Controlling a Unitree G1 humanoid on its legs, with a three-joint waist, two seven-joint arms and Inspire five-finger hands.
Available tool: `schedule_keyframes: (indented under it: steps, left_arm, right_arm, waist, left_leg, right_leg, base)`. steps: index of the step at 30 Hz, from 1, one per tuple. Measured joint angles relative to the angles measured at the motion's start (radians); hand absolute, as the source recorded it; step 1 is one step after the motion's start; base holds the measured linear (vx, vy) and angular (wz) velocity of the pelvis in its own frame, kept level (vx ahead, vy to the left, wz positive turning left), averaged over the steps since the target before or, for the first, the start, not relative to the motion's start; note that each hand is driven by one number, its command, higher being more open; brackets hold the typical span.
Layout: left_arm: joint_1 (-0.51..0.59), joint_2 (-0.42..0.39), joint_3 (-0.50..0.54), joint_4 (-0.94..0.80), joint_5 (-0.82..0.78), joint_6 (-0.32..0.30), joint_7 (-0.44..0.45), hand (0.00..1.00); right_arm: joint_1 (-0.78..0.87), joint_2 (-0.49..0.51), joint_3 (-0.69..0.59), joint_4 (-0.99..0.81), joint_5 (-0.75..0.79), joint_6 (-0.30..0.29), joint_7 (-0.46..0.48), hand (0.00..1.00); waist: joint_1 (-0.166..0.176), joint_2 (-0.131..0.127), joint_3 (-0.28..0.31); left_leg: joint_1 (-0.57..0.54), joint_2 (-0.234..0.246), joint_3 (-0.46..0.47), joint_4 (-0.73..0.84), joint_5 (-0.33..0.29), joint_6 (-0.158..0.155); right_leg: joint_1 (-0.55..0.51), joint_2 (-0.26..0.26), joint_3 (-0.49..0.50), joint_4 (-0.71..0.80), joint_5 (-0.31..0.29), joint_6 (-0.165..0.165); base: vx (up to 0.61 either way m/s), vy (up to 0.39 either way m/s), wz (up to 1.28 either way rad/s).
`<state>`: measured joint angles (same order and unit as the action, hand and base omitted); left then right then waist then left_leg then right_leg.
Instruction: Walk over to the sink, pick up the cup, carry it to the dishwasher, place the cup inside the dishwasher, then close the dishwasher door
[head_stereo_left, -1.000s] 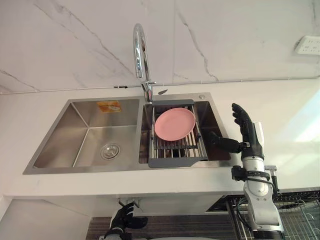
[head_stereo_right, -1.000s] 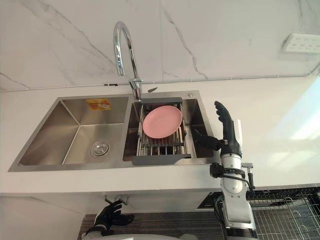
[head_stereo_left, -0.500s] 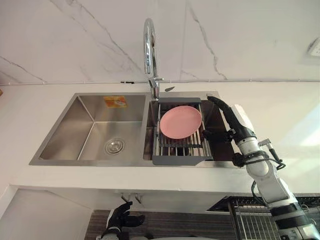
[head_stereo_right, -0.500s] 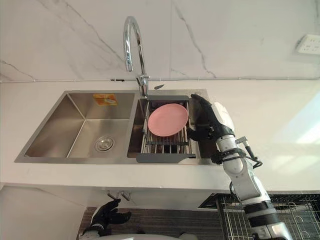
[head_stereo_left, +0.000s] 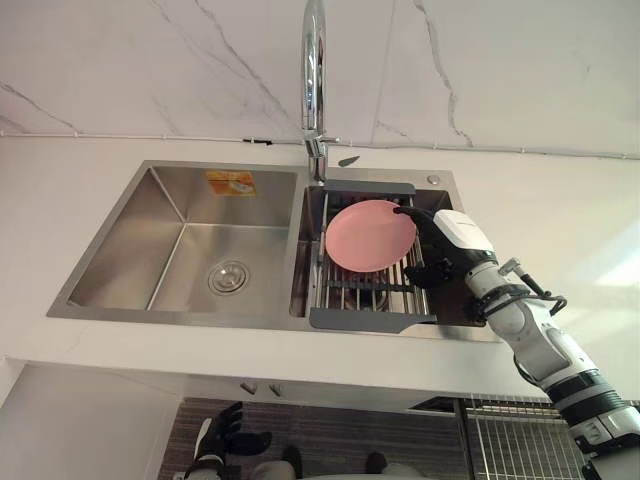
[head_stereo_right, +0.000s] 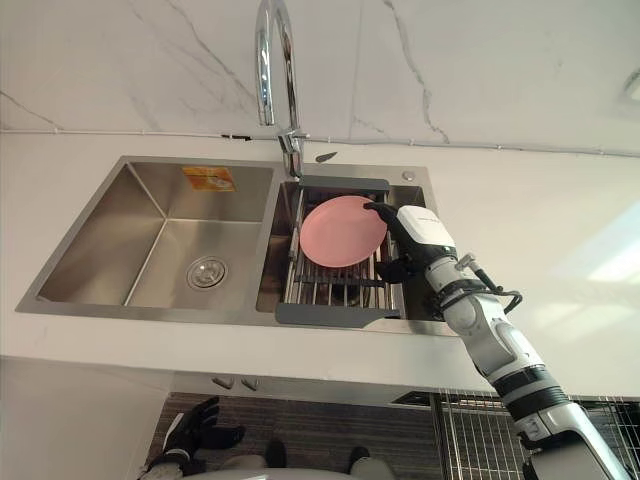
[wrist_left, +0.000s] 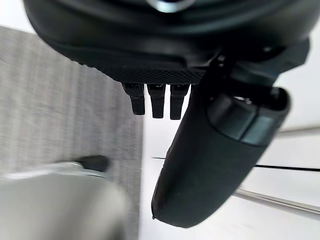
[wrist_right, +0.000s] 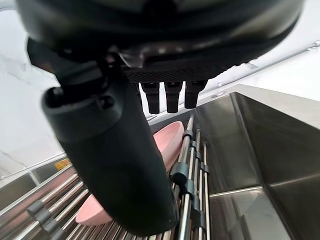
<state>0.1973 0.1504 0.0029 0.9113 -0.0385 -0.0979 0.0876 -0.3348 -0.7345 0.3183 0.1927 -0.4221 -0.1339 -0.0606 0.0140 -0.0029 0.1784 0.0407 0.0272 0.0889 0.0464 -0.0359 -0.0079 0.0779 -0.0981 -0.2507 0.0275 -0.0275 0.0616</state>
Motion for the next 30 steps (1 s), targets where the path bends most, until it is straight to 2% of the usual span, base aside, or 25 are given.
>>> schedule_keyframes:
  steps: [4,17,30]
  left_arm:
    - [0.009,-0.002,-0.001,-0.013,-0.005,-0.016,0.001,0.9]
    - [0.009,-0.006,-0.011,-0.045,-0.019,-0.019,0.002,0.9]
    - [0.009,-0.012,-0.013,-0.049,-0.019,-0.02,0.002,0.9]
  right_arm:
    - [-0.011,-0.017,0.011,0.007,-0.031,-0.005,0.0,0.9]
    - [-0.048,-0.02,0.024,0.032,-0.243,0.005,-0.033,0.9]
    - [-0.071,-0.008,0.024,0.075,-0.289,0.025,-0.069,0.9]
  waist:
    - [0.021,0.001,0.001]
    - [0.029,0.014,0.028]
    - [0.042,0.026,0.036]
  left_leg:
    - [-0.023,-0.001,-0.011,0.013,0.0,0.001]
    - [-0.055,-0.005,-0.025,0.036,-0.001,0.001]
    - [-0.077,-0.006,-0.037,0.048,0.0,0.002]
  right_leg:
    - [-0.012,-0.002,-0.009,0.001,0.0,0.0]
    - [-0.03,-0.008,-0.026,0.011,0.001,0.001]
    - [-0.045,-0.009,-0.034,0.02,0.001,0.001]
  base:
    - [-0.04,-0.007,0.08]
    - [-0.01,-0.001,0.03]
    - [-0.01,-0.003,0.02]
